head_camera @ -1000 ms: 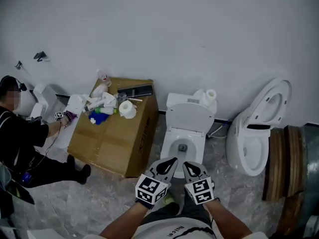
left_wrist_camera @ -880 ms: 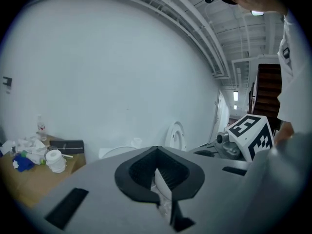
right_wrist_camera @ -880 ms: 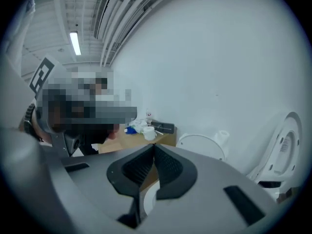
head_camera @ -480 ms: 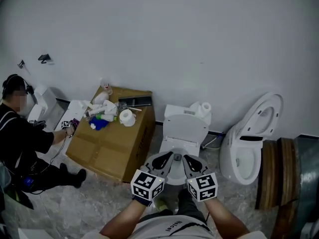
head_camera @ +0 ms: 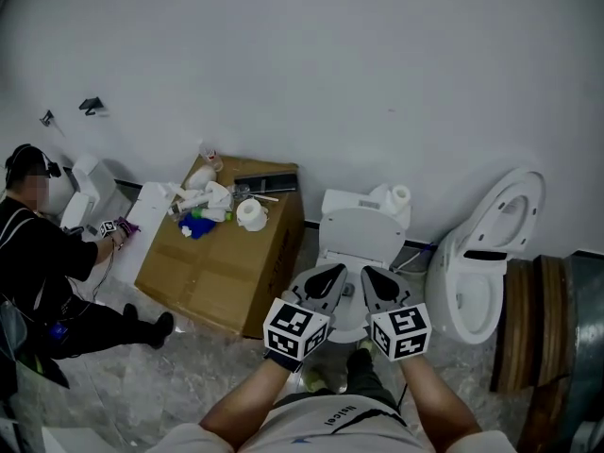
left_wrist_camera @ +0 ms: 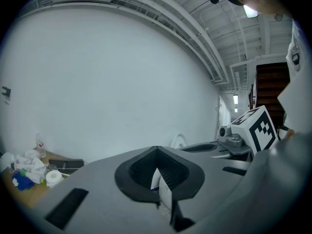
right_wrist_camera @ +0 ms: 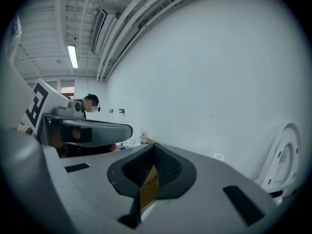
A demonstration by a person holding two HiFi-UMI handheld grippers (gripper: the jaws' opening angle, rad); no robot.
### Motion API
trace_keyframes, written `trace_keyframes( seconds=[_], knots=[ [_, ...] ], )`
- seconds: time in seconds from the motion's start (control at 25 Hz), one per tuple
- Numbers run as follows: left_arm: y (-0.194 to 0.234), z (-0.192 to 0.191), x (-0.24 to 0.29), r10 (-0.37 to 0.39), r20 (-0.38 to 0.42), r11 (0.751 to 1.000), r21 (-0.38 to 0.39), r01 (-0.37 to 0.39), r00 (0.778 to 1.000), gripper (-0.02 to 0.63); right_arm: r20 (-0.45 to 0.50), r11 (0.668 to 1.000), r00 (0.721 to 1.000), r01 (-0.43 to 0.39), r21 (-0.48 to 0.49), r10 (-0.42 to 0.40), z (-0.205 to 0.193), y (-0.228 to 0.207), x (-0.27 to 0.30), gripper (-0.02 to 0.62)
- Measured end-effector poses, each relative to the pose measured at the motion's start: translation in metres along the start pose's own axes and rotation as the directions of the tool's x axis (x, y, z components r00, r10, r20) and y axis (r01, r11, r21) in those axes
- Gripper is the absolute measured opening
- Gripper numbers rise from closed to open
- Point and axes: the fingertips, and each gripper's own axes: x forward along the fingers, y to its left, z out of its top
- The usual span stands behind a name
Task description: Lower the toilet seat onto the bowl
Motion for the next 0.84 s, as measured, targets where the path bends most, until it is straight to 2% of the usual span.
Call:
trace_keyframes(
  seconds=[0.48, 0.84],
  knots=[
    [0.020, 0.007, -0.008, 0.029, 0.027, 1.000, -0.012, -0.028, 0.999, 0.009, 0.009, 1.000, 1.000, -0.021, -0.010, 0.021, 0.009, 0.008, 0.014, 0.015],
    [0.030, 0.010, -0.017, 0.046, 0.041, 0.999, -0.014, -0.045, 0.998, 0.009, 0.049, 1.000, 0.998, -0.027, -0.007, 0.027, 0.010, 0.017, 0.014, 0.015]
  ],
)
